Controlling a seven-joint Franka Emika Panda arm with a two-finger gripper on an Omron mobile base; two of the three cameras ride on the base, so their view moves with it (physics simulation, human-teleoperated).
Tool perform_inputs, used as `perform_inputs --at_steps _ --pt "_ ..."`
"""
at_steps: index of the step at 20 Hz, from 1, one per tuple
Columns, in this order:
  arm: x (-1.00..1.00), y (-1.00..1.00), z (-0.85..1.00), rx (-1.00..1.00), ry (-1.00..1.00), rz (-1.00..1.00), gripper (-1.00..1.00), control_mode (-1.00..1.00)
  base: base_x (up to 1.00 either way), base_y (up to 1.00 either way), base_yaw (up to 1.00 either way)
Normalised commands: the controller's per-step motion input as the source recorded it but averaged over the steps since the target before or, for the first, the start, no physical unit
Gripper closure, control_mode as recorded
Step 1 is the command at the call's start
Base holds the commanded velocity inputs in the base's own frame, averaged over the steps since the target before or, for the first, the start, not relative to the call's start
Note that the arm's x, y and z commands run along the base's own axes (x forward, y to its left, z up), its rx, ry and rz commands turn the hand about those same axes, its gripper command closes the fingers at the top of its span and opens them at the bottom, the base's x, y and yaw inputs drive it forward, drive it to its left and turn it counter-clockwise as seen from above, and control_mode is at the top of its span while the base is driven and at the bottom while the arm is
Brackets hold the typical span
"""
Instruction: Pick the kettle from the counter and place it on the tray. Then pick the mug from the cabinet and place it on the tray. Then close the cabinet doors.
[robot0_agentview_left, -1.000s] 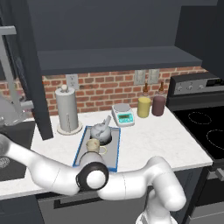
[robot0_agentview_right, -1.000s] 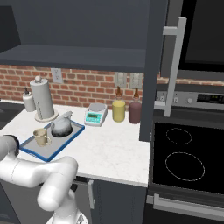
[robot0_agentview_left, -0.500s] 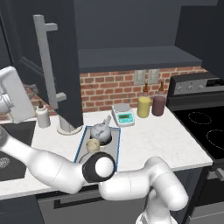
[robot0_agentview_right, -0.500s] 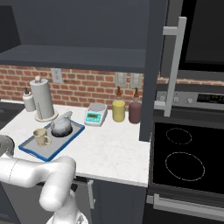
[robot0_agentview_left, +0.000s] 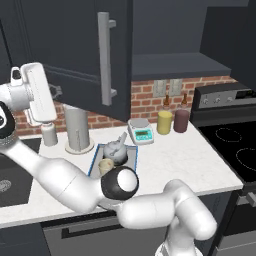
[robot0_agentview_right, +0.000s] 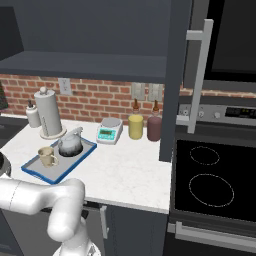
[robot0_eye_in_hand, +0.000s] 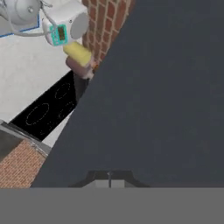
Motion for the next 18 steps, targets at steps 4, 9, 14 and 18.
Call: perform_inputs --at_steps 4,9,14,18 --pt "0.74 -0.84 0.0 -0.23 0.64 0.22 1.0 -1.0 0.0 0.0 0.0" --pt "0.75 -0.79 0.07 -0.16 0.37 0.28 1.0 -1.0 0.0 0.0 0.0" --pt "0.68 -0.75 0.24 -0.11 0.19 0.31 1.0 -1.0 0.0 0.0 0.0" --pt "0.71 -0.75 0.22 -0.05 0.09 0.34 1.0 -1.0 0.0 0.0 0.0"
